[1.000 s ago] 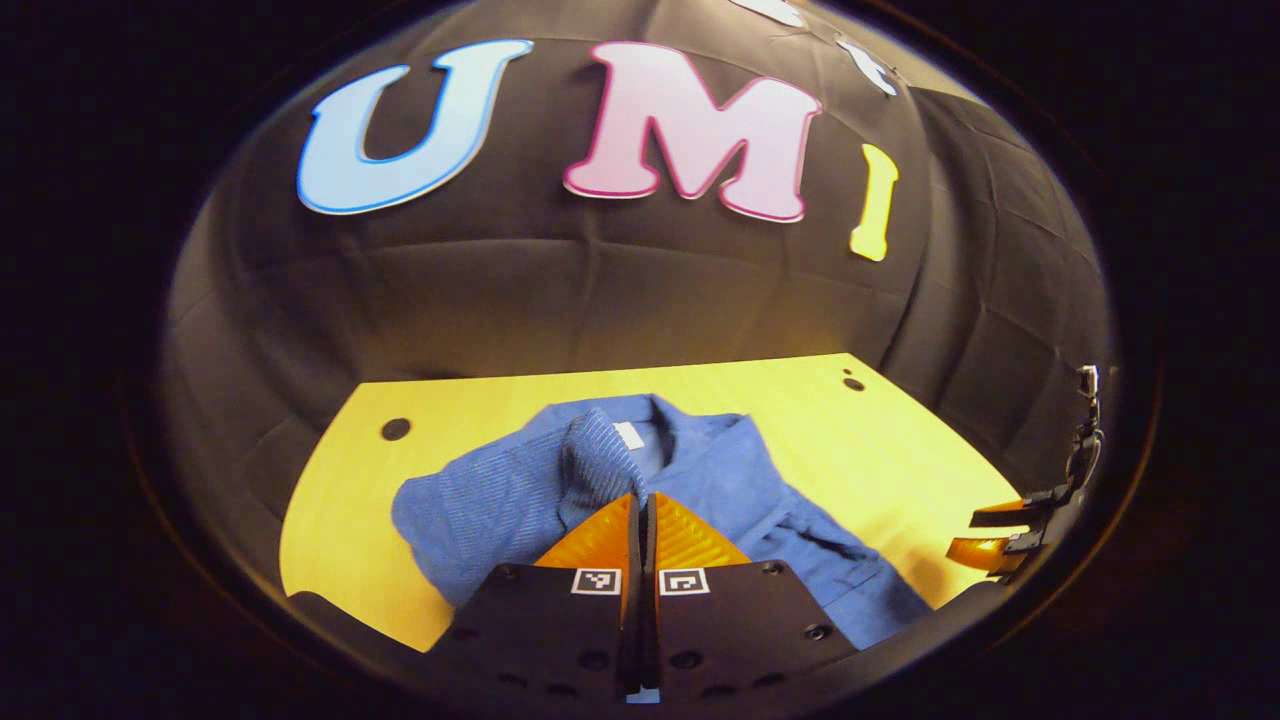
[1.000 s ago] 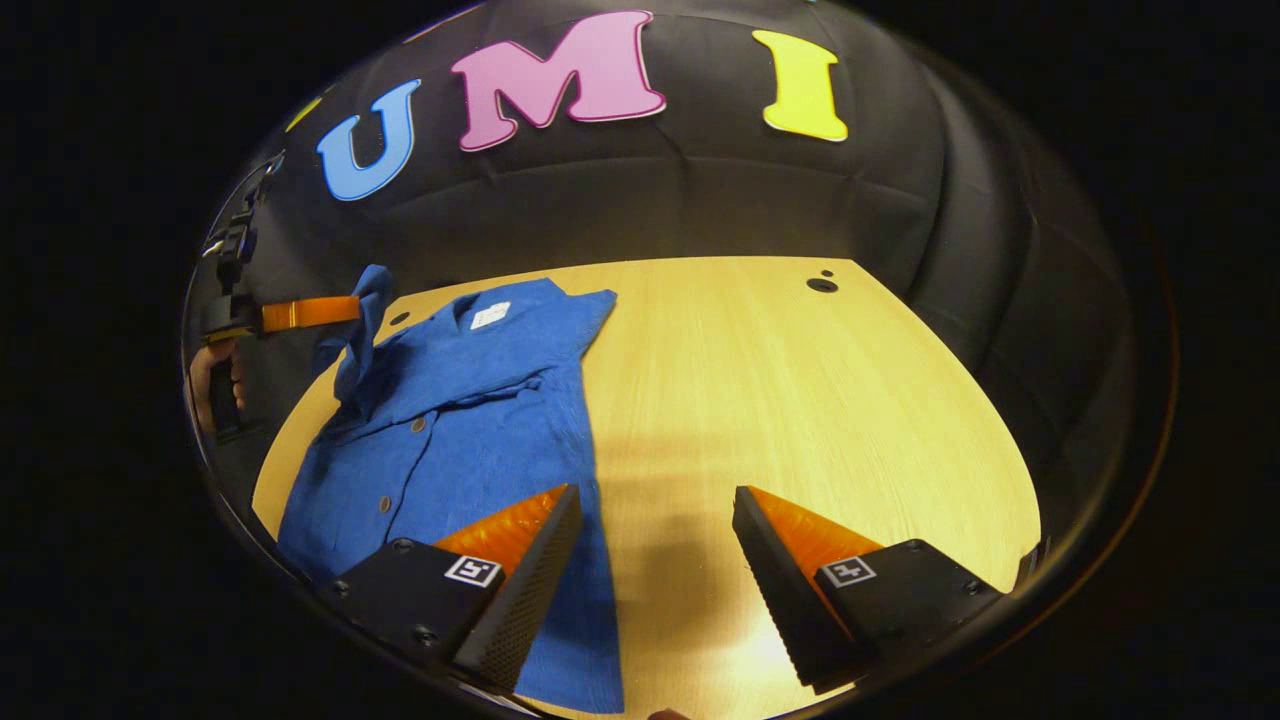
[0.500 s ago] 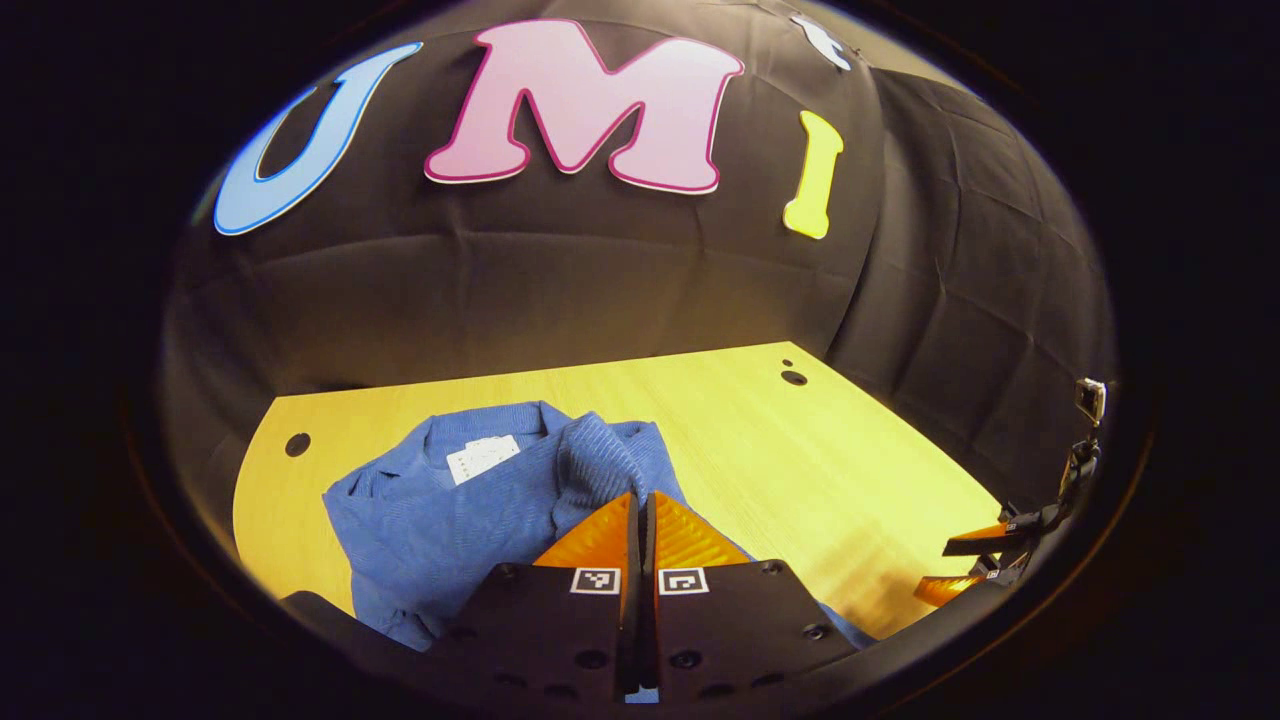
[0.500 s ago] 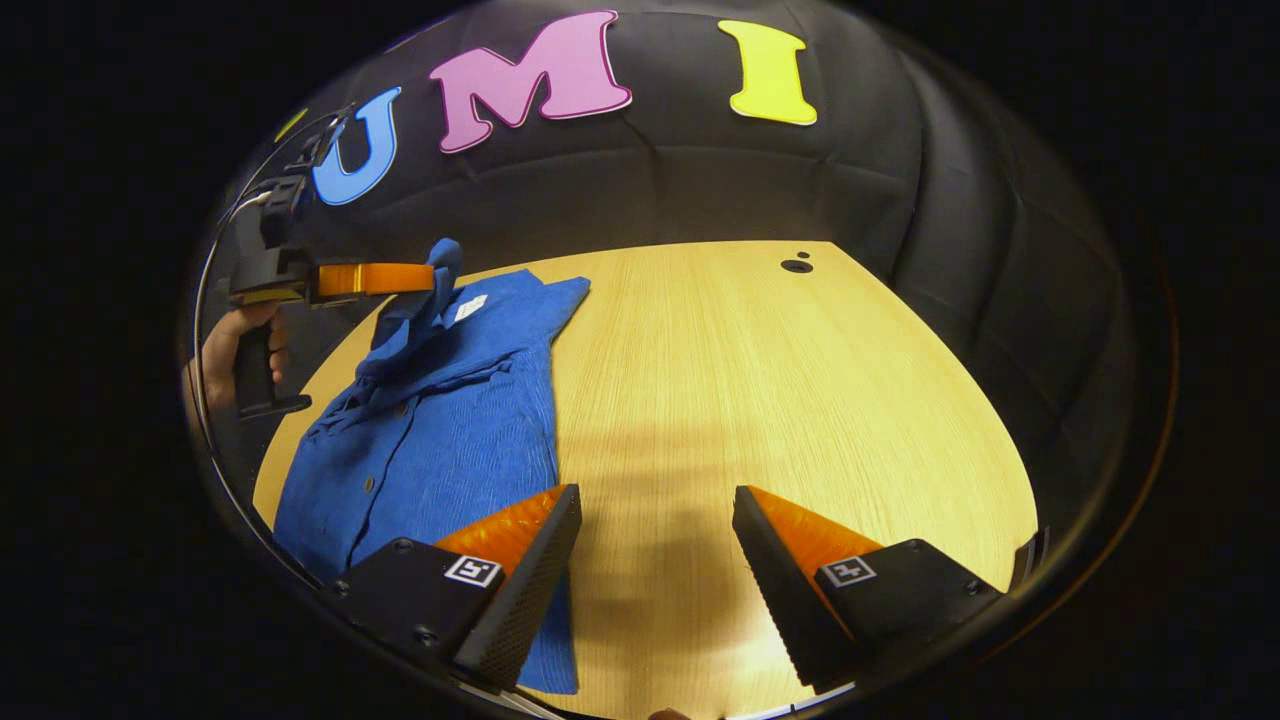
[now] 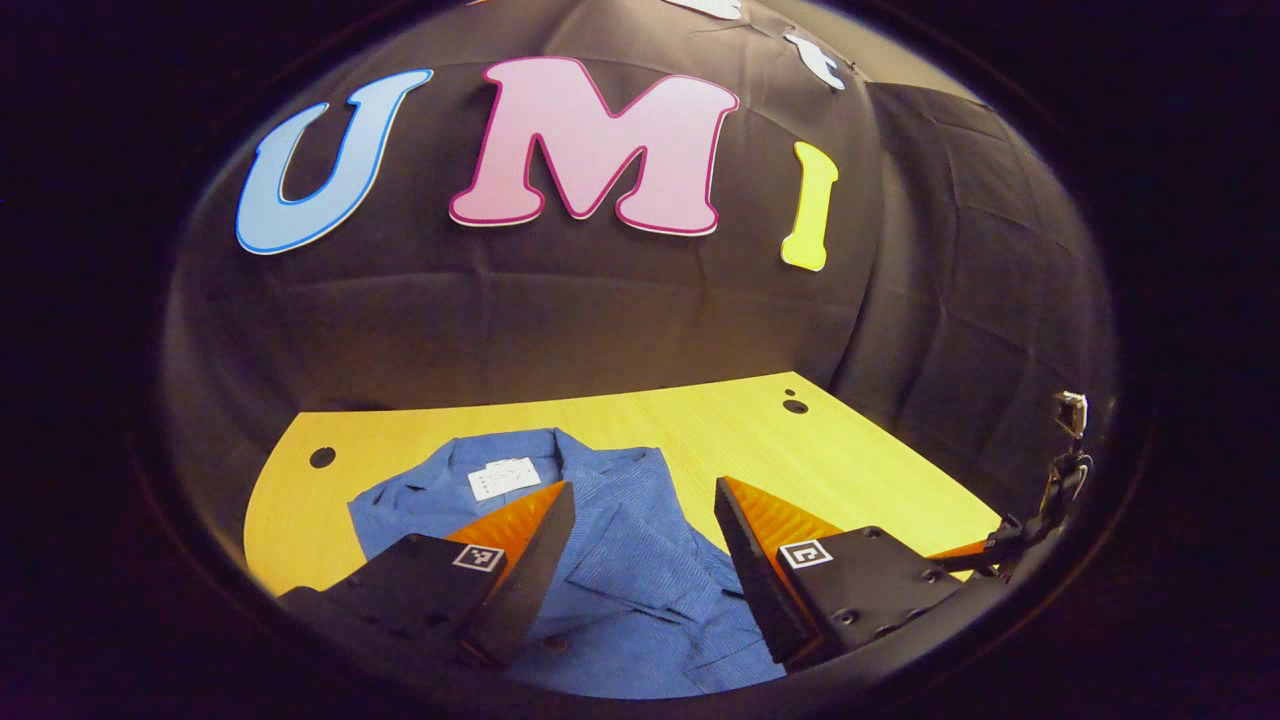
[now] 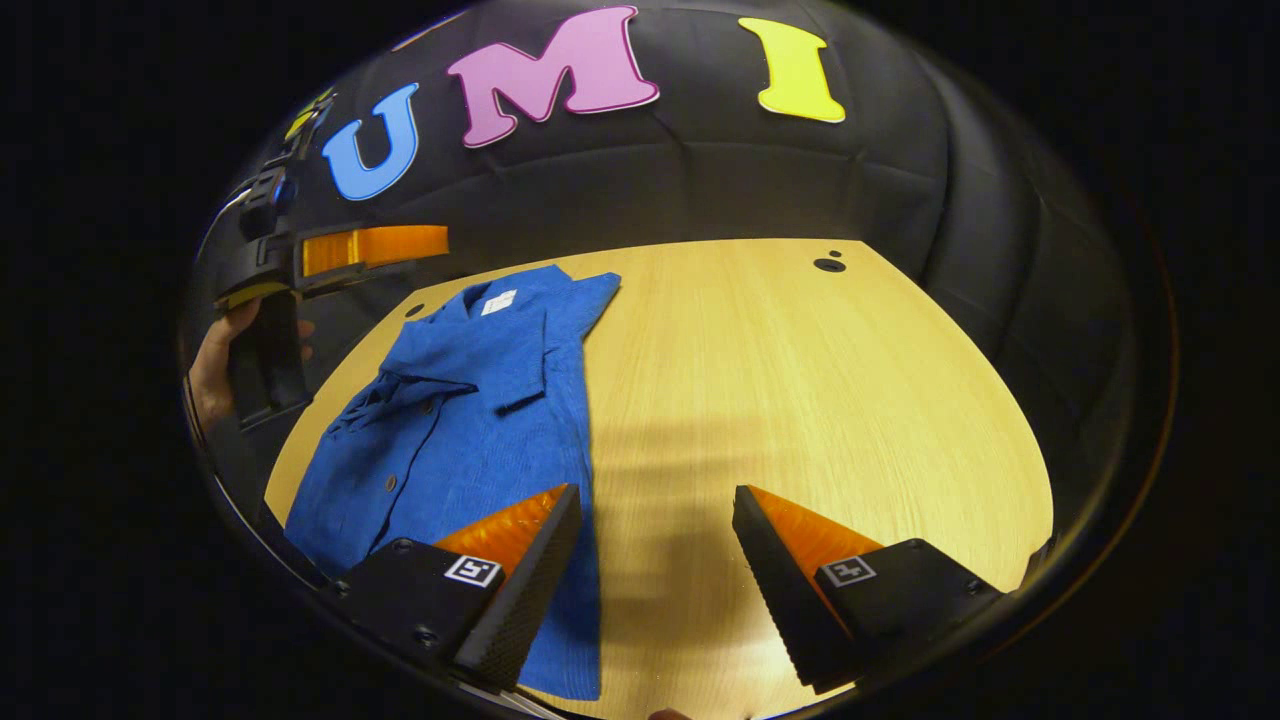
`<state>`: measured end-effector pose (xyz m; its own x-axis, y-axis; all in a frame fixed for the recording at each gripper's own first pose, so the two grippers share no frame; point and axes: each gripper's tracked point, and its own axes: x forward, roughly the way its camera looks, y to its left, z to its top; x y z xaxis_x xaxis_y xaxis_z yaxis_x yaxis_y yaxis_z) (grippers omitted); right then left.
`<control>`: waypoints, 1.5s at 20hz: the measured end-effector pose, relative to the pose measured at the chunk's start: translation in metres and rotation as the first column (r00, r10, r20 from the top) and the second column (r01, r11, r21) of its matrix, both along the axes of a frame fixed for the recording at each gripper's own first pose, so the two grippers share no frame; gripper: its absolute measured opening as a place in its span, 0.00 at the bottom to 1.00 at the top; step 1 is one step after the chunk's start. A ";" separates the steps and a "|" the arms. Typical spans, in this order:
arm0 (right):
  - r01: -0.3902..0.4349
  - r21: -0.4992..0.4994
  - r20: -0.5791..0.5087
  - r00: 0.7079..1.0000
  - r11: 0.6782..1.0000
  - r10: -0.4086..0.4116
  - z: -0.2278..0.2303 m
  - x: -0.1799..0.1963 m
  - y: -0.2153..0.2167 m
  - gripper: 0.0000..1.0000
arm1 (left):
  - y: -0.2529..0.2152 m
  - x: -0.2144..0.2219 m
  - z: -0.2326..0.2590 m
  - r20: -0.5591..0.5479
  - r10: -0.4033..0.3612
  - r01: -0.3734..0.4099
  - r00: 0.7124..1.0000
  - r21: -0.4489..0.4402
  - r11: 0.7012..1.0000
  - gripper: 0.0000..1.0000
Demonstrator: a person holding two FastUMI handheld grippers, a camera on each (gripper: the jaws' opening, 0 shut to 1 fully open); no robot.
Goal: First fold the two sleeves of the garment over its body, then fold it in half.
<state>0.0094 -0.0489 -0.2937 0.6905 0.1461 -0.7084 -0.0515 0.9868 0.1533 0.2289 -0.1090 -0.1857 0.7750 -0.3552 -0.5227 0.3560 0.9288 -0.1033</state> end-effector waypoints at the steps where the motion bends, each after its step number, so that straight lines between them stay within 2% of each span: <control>1: -0.009 -0.004 0.000 1.000 1.000 0.009 0.000 -0.001 0.004 0.99 | 0.015 -0.011 0.002 0.002 0.013 -0.013 1.000 0.000 1.000 0.83; 6: -0.045 -0.021 -0.019 0.999 0.999 0.044 -0.006 -0.008 0.027 0.99 | 0.093 -0.068 -0.011 -0.011 0.115 -0.114 0.993 0.045 0.992 0.82; 9: -0.069 -0.037 -0.043 0.997 0.997 0.068 -0.011 -0.014 0.040 1.00 | 0.127 -0.103 -0.027 -0.065 0.164 -0.160 0.984 0.060 0.985 0.82; 12: -0.119 -0.065 -0.079 0.990 0.991 0.114 -0.014 -0.030 0.055 1.00 | 0.175 -0.149 -0.050 -0.125 0.214 -0.199 0.969 0.121 0.973 0.82; 15: -0.177 -0.105 -0.137 0.977 0.979 0.162 -0.025 -0.058 0.063 1.00 | 0.212 -0.201 -0.078 -0.207 0.246 -0.211 0.947 0.179 0.961 0.82; 17: -0.197 -0.122 -0.182 0.968 0.973 0.173 -0.032 -0.083 0.061 1.00 | 0.232 -0.248 -0.103 -0.299 0.270 -0.216 0.915 0.202 0.955 0.82; 20: -0.205 -0.132 -0.231 0.958 0.970 0.171 -0.040 -0.106 0.062 0.99 | 0.240 -0.289 -0.125 -0.383 0.277 -0.199 0.881 0.229 0.953 0.82; 26: -0.225 -0.141 -0.311 0.935 0.964 0.172 -0.054 -0.143 0.063 1.00 | 0.244 -0.331 -0.149 -0.473 0.295 -0.204 0.830 0.234 0.951 0.82; 29: -0.203 -0.114 -0.312 0.937 0.972 0.159 -0.054 -0.142 0.069 0.99 | 0.239 -0.336 -0.149 -0.461 0.270 -0.168 0.845 0.250 0.954 0.82; 30: -0.233 -0.099 -0.321 0.928 0.968 0.191 -0.058 -0.139 0.076 0.80 | 0.241 -0.336 -0.154 -0.462 0.272 -0.162 0.844 0.264 0.951 0.83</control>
